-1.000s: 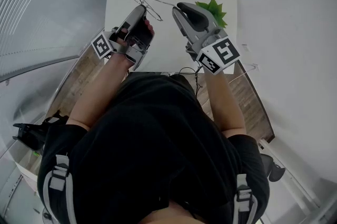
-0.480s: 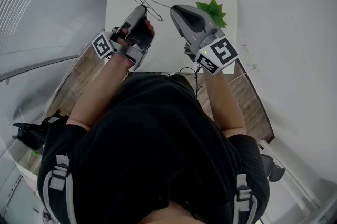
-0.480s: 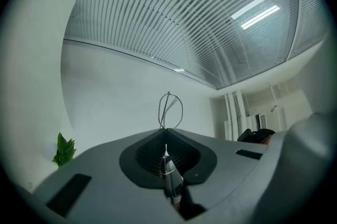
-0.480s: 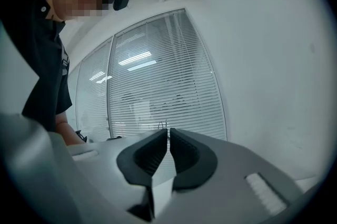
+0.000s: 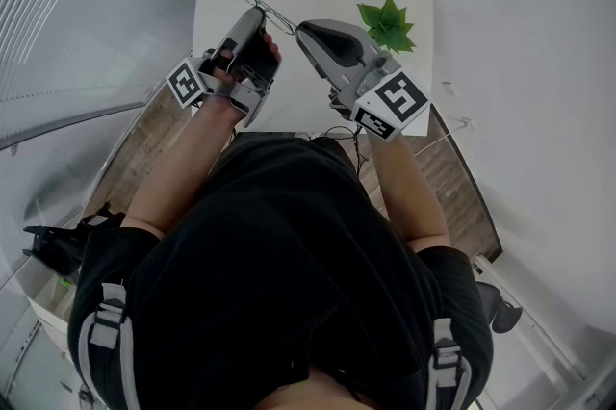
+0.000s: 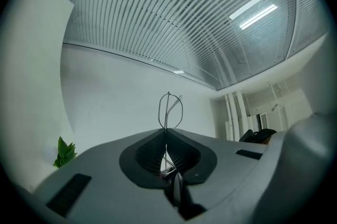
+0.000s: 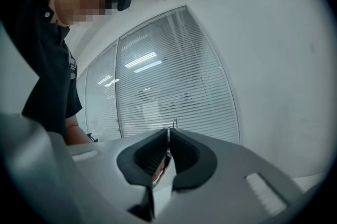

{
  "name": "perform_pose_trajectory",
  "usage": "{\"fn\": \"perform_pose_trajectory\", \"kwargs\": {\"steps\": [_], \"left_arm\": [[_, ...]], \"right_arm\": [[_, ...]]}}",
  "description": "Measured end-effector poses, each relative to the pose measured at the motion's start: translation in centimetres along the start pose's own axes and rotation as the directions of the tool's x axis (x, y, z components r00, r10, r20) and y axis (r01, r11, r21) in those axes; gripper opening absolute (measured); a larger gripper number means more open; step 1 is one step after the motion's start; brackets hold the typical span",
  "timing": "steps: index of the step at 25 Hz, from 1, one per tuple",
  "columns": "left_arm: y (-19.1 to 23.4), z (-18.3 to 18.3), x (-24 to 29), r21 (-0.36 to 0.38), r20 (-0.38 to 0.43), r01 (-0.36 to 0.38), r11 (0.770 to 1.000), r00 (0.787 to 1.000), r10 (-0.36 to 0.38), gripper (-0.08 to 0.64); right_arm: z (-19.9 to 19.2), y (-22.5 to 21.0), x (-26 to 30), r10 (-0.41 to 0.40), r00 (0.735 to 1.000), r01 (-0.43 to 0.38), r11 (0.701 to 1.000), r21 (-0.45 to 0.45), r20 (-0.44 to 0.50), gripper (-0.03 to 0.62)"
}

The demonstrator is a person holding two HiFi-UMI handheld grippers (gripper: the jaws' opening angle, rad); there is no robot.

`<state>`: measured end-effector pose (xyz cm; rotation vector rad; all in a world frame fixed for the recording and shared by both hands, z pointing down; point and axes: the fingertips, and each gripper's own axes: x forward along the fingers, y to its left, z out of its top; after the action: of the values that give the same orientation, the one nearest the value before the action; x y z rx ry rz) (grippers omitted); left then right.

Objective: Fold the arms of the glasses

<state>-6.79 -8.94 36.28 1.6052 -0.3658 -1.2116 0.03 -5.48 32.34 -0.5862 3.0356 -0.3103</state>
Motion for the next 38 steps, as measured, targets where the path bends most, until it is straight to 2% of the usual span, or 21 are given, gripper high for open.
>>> {"fn": "perform_pose_trajectory", "kwargs": {"steps": [6,9,17,23,26,34,38], "left_arm": [[-0.1,0.0,0.1,0.002,-0.002,0.0,1.0,1.0,0.0,0.014],[0.0,-0.1,0.0,-0.004,-0.009,0.017,1.0,1.0,-0.017,0.014],[0.5,0.0,-0.4,0.002,-0.008,0.017,1.0,1.0,-0.017,0.014],[0.8,0.1,-0.6,0.014,-0.018,0.002,1.0,1.0,-0.001,0.014],[0.8,0.1,-0.7,0.025,-0.027,-0.014,1.0,1.0,0.015,0.014],[2.1,0.5,-1.3,0.039,-0.017,-0.057,0.998,0.998,0.058,0.014],[2.0,0.5,-1.4,0.044,-0.007,-0.079,0.996,0.997,0.079,0.014]], "right_arm": [[0.0,0.0,0.0,0.009,1.0,-0.009,1.0,0.005,-0.005,0.025],[0.0,-0.6,-0.4,-0.014,1.0,0.014,1.0,-0.008,-0.002,0.049],[1.5,-2.8,-2.8,-0.107,0.993,0.109,0.993,-0.043,0.054,0.051],[0.3,-3.9,-4.1,-0.199,0.98,0.201,0.969,-0.144,0.028,0.034],[-0.5,-4.2,-4.7,-0.234,0.972,0.236,0.96,-0.154,0.029,0.011],[-2.4,-5.7,-6.2,-0.338,0.939,0.344,0.926,-0.155,0.063,0.011],[-2.0,-5.8,-6.5,-0.37,0.925,0.38,0.912,-0.152,0.087,0.011]]}}
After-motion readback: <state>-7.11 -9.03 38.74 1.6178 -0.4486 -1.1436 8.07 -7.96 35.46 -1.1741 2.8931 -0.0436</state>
